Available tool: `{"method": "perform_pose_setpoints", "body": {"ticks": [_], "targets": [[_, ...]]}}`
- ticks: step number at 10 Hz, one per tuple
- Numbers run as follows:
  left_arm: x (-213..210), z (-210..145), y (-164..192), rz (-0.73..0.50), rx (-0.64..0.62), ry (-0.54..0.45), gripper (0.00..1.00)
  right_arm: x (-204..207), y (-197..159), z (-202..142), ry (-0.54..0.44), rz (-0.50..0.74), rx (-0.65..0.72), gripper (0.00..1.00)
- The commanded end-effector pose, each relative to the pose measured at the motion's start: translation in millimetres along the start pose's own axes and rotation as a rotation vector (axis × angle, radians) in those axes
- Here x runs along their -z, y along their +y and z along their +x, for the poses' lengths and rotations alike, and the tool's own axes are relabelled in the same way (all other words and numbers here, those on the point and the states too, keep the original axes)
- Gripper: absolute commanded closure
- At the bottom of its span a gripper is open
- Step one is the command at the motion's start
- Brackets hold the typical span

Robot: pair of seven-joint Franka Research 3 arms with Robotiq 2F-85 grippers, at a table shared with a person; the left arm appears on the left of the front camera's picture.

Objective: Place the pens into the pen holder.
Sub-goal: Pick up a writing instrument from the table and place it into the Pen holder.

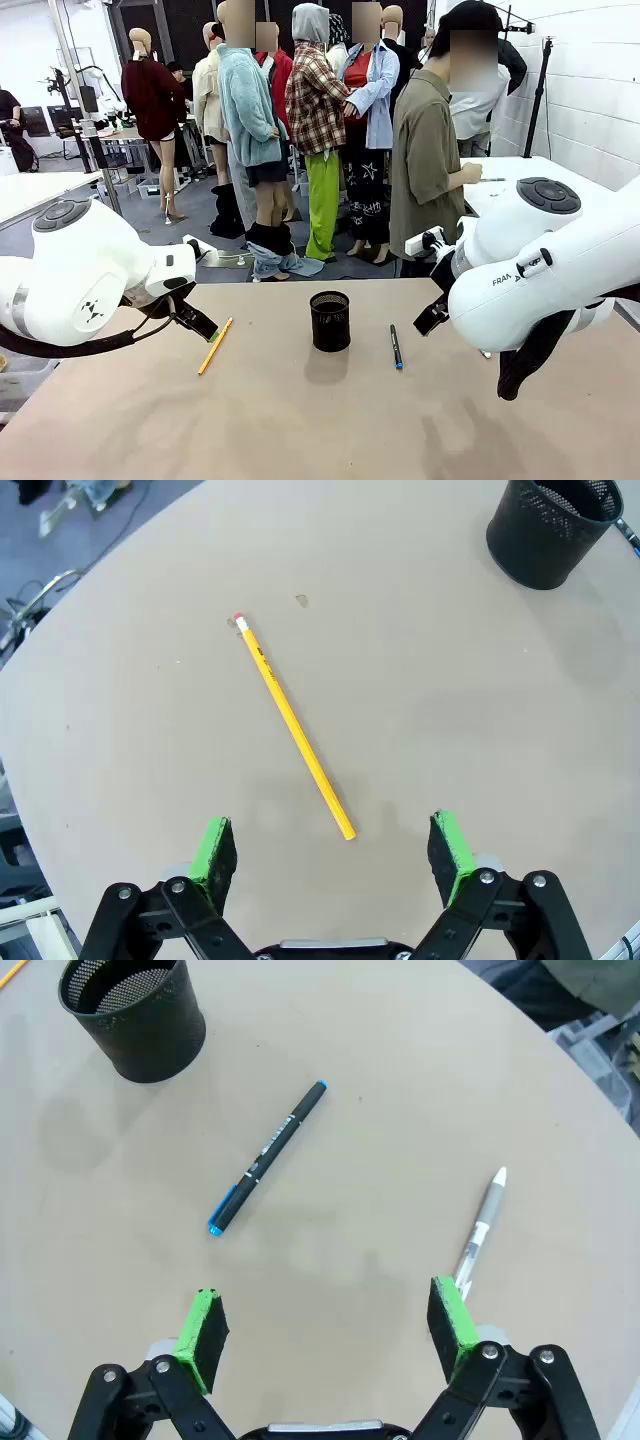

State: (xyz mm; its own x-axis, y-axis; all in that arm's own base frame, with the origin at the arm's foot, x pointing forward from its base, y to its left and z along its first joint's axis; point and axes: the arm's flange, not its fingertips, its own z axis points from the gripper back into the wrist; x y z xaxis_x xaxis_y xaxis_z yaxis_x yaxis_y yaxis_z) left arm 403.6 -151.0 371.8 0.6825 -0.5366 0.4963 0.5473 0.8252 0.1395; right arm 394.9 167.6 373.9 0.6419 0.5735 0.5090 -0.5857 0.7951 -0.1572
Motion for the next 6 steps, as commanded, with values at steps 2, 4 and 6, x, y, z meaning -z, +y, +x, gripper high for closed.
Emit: {"method": "perform_pose_setpoints", "body": {"ticks": [2, 4, 6], "targets": [[0.0, 0.0, -0.1, 0.000, 0.000, 0.000, 0.00, 0.0, 0.0, 0.0, 0.000, 0.000, 0.000, 0.00], [0.0, 0.0, -0.1, 0.000, 0.000, 0.000, 0.00, 0.0, 0.0, 0.0, 0.000, 0.000, 0.000, 0.00], [0.0, 0.0, -0.1, 0.000, 0.000, 0.000, 0.00, 0.0, 0.0, 0.0, 0.000, 0.000, 0.000, 0.00]]}}
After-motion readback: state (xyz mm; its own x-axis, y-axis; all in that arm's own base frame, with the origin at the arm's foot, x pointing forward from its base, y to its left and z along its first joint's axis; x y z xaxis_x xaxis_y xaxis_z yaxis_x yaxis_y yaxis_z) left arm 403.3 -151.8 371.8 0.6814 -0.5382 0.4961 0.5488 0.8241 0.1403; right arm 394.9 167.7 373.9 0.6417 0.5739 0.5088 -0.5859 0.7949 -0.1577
